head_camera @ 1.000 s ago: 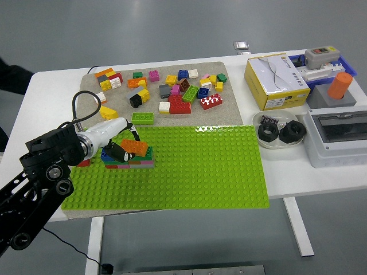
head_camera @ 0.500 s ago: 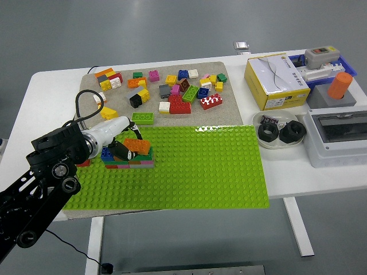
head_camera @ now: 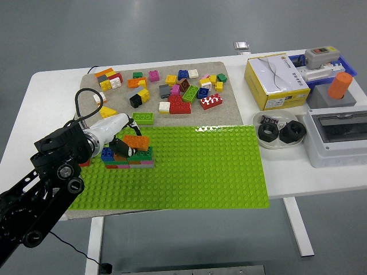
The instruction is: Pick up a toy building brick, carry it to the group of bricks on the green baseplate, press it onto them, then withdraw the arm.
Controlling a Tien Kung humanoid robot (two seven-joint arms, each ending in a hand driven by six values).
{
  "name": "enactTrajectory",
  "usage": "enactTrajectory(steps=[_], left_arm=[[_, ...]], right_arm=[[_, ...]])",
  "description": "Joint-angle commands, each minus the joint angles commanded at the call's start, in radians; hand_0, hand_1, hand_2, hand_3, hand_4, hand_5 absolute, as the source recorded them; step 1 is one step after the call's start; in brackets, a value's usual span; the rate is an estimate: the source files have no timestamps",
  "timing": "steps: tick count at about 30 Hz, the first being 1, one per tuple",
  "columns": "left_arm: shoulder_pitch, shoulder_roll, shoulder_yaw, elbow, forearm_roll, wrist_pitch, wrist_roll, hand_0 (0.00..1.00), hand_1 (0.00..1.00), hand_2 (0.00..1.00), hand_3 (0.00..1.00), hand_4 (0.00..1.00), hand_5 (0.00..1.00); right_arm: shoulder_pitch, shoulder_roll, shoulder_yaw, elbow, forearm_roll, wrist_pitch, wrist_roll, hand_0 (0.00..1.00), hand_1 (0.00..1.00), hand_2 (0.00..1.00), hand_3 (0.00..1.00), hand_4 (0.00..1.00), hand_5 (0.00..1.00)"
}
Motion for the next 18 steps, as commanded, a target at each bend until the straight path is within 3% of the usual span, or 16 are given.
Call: enactTrajectory(steps=[18], left_arm=[[0.000, 0.011, 0.015, -0.028, 0.011, -0.023, 0.000, 0.853, 0.845, 0.780, 0.366, 0.683, 0.002]], right_arm=[[-0.004, 0.000, 0.008, 0.000, -0.014, 0.000, 0.005, 0.715, 0.674, 0.711, 0.908, 0.750, 0.998]])
